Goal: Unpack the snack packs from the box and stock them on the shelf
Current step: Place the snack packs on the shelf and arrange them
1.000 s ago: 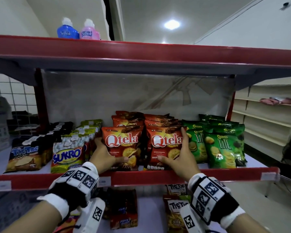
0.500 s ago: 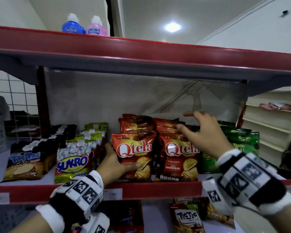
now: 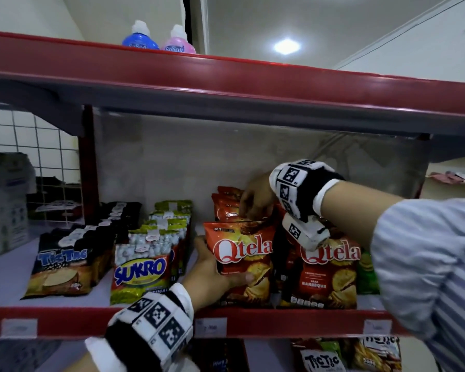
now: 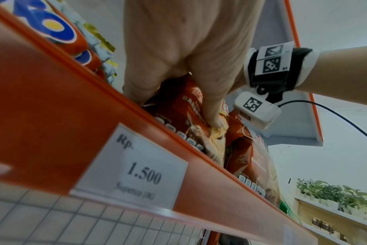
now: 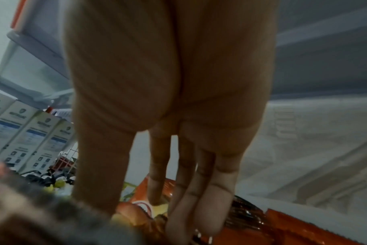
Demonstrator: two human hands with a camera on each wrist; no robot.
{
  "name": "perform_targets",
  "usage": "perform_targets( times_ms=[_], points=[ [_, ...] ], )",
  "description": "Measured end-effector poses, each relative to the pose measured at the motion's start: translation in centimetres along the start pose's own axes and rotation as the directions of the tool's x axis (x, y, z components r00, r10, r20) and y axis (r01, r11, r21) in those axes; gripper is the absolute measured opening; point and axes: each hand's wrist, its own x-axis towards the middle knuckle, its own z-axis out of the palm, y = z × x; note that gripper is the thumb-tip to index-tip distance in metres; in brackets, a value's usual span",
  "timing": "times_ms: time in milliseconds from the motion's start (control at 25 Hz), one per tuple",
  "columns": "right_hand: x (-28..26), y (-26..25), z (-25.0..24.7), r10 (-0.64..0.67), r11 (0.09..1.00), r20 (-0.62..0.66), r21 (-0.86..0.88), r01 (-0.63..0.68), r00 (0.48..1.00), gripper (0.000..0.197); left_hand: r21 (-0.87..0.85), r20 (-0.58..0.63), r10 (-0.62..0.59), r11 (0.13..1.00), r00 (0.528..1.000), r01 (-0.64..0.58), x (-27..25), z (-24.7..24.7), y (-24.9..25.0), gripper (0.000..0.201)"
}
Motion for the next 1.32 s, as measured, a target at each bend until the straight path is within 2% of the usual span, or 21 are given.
perform_targets(
  times_ms=[120,280,400,480,600,680,760,880,960,1040,1160,1240,1320],
  points=[
    [1.1,-0.6,0.6,0.012,0.984,-0.044,-0.180,-0.019,0.999,0.036,0.008,0.010,0.001,1.000,1.000,-0.001,-0.1,-0.3,-0.1,0.107],
    [1.7,-1.1,0.6,-0.030,0.963,-0.110,-0.270,0.000,0.993,0.011,0.015,-0.003,0.002,1.000,1.000,-0.002,-0.1,-0.6,0.3,0.105],
    [1.9,-1.3,0.2,-0.052,0.965,-0.183,-0.262,0.002,0.982,0.015,0.029,0.010,-0.004,1.000,1.000,0.004,0.5,-0.7,0.8,0.112],
    [2.2,-1.0,0.6,-0.048,0.966,-0.159,-0.257,0.006,0.986,0.026,0.043,0.031,-0.033,0.999,0.999,0.031,0.8,-0.6,1.0,0.119],
    [1.9,-0.6,1.0,-0.032,0.991,-0.114,-0.132,0.017,0.993,0.038,0.053,0.042,-0.080,0.996,0.996,0.078,1.1,-0.4,0.9,0.124],
    [0.3,-0.4,0.0,-0.035,0.991,-0.103,0.122,0.047,0.994,0.041,0.045,0.039,-0.100,0.994,0.994,0.098,1.2,-0.5,0.7,0.129],
    [-2.2,-0.1,-1.9,-0.046,0.954,-0.191,0.282,0.100,0.980,0.038,0.008,0.019,-0.110,0.994,0.994,0.110,1.1,-0.5,0.5,0.132],
    [-7.0,1.3,-3.9,-0.058,0.934,-0.281,0.323,0.152,0.958,0.037,-0.059,-0.051,-0.054,0.997,0.997,0.051,0.7,-0.2,0.0,0.129],
    [-9.8,3.1,-3.6,-0.030,0.961,-0.210,0.262,0.086,0.977,0.047,-0.059,-0.054,0.003,0.998,0.999,-0.006,0.1,0.0,-0.4,0.130],
    [-11.9,5.5,-1.8,0.093,0.990,-0.088,0.113,-0.083,0.992,0.067,-0.035,-0.021,0.037,0.999,0.999,-0.037,-0.5,0.3,-0.5,0.132],
    [-13.0,8.9,3.2,0.288,0.957,0.042,-0.037,-0.287,0.957,0.108,-0.022,-0.026,0.048,0.999,0.999,-0.048,-0.6,0.8,-0.5,0.130],
    [-12.5,10.2,6.1,0.305,0.951,-0.031,-0.033,-0.306,0.952,0.114,-0.025,-0.058,0.056,0.998,0.997,-0.058,-0.3,1.2,-0.5,0.126],
    [-11.4,10.9,7.6,0.246,0.969,-0.202,0.041,-0.243,0.948,0.104,-0.008,-0.066,0.058,0.998,0.996,-0.059,-0.2,1.5,-0.6,0.125]
  ],
)
